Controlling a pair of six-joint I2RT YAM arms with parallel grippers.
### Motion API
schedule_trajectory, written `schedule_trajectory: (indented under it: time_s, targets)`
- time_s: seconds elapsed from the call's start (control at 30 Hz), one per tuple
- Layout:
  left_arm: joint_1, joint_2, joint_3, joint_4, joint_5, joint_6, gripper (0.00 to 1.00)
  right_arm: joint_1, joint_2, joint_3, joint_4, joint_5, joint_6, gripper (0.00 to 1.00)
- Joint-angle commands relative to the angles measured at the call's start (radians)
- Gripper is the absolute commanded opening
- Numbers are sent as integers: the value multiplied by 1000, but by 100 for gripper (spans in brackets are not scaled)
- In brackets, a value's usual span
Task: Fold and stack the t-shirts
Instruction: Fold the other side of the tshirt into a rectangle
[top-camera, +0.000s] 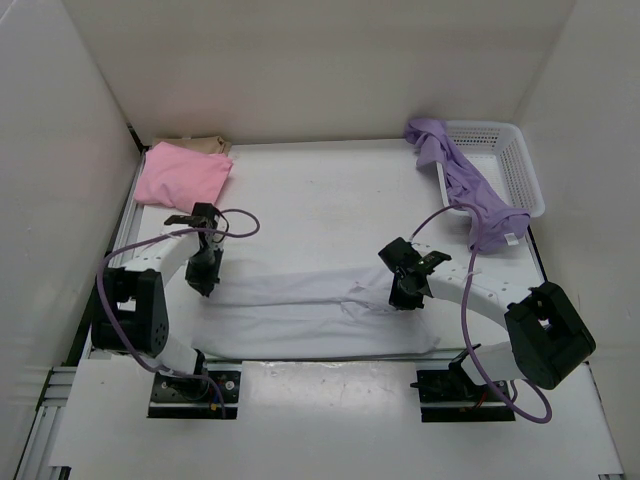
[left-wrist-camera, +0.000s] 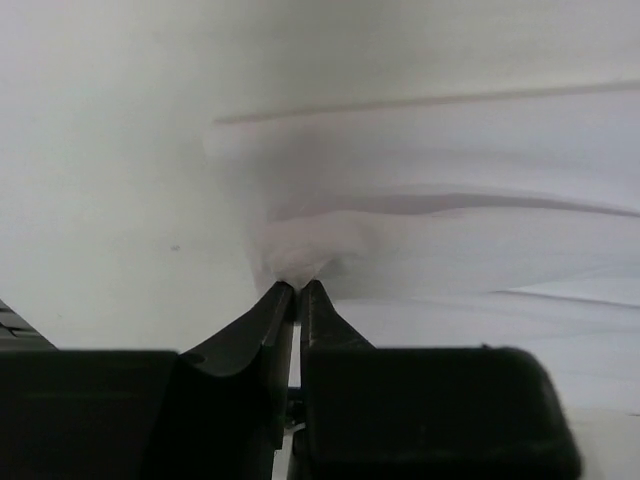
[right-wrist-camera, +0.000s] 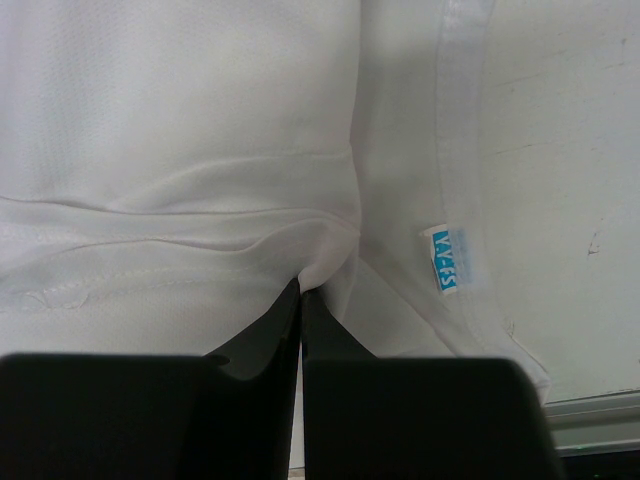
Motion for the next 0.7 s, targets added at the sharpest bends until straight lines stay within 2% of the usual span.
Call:
schedule_trajectory:
  time_s: [0.0, 0.13, 0.27, 0.37, 0.4, 0.43, 0.53, 0.67]
  targets:
    - [-1, -34, -77, -26, 17, 0, 21, 6, 0, -19, -34, 28, 0, 0]
    - [-1, -81, -111, -84, 26, 0, 25, 6, 0, -19, -34, 28, 0, 0]
    - [26, -147, -111, -152, 35, 0, 36, 6, 0, -19, -25, 28, 0, 0]
    - [45, -199, -62, -267, 127, 0, 37, 6, 11, -19, -25, 28, 0, 0]
    - [45, -213, -62, -279, 128, 0, 45, 6, 11, -19, -16, 28, 0, 0]
    - [45, -222, -53, -279, 128, 0, 45, 6, 22, -19, -16, 28, 0, 0]
    - [45, -206, -41, -279, 128, 0, 46, 6, 22, -19, -16, 37, 0, 0]
    - [24, -79, 45, -192, 117, 0, 49, 6, 22, -19, -16, 37, 0, 0]
